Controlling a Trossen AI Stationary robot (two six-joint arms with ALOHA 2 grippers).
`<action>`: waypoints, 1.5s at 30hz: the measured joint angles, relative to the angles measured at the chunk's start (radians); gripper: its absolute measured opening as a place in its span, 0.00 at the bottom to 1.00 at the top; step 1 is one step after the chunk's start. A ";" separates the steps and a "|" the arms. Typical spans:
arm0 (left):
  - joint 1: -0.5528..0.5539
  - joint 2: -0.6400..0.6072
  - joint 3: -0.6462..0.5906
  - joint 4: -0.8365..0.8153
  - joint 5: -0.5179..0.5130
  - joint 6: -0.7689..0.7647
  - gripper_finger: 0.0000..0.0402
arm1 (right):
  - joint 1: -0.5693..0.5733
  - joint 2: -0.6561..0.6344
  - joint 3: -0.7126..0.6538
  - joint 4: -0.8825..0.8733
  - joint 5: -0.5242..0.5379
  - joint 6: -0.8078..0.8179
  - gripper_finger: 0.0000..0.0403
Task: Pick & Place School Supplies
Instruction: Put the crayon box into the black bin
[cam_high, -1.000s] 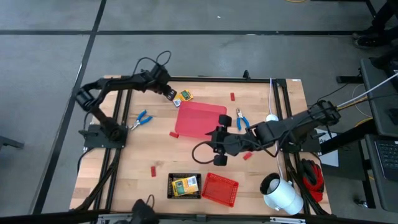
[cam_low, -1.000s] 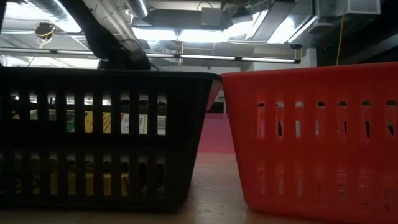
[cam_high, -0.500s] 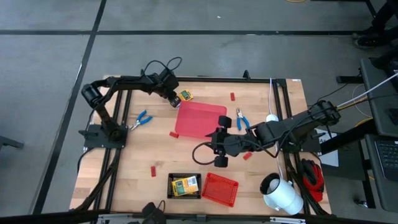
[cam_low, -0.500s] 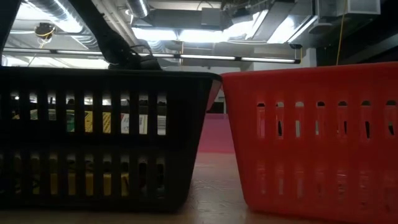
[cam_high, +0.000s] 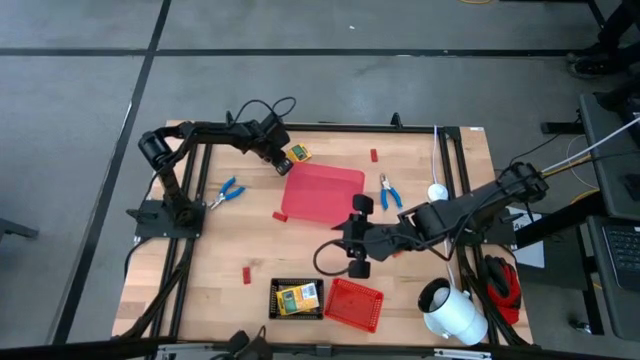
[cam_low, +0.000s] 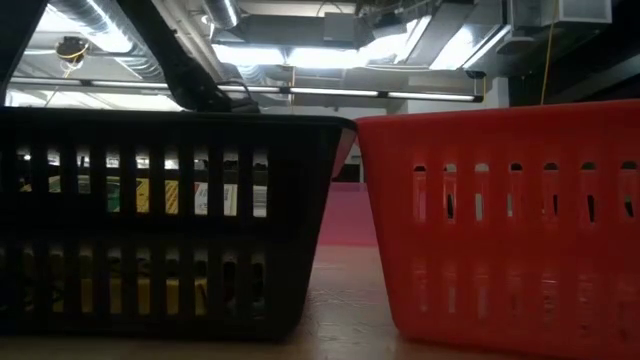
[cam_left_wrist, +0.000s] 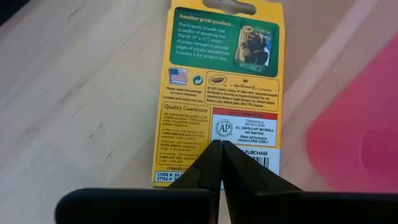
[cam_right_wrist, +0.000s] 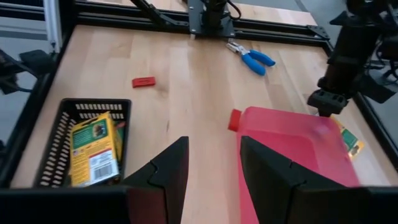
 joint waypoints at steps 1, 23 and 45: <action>-0.002 0.002 0.001 -0.009 -0.004 0.000 0.01 | 0.007 0.000 0.000 0.000 0.000 0.005 0.37; -0.237 -0.128 -0.041 -0.476 -0.254 -0.171 0.02 | 0.133 0.000 0.000 -0.060 0.116 0.034 0.37; -0.787 -0.313 -0.260 -0.519 -0.347 -0.730 0.02 | 0.221 0.000 0.000 -0.074 0.116 0.055 0.29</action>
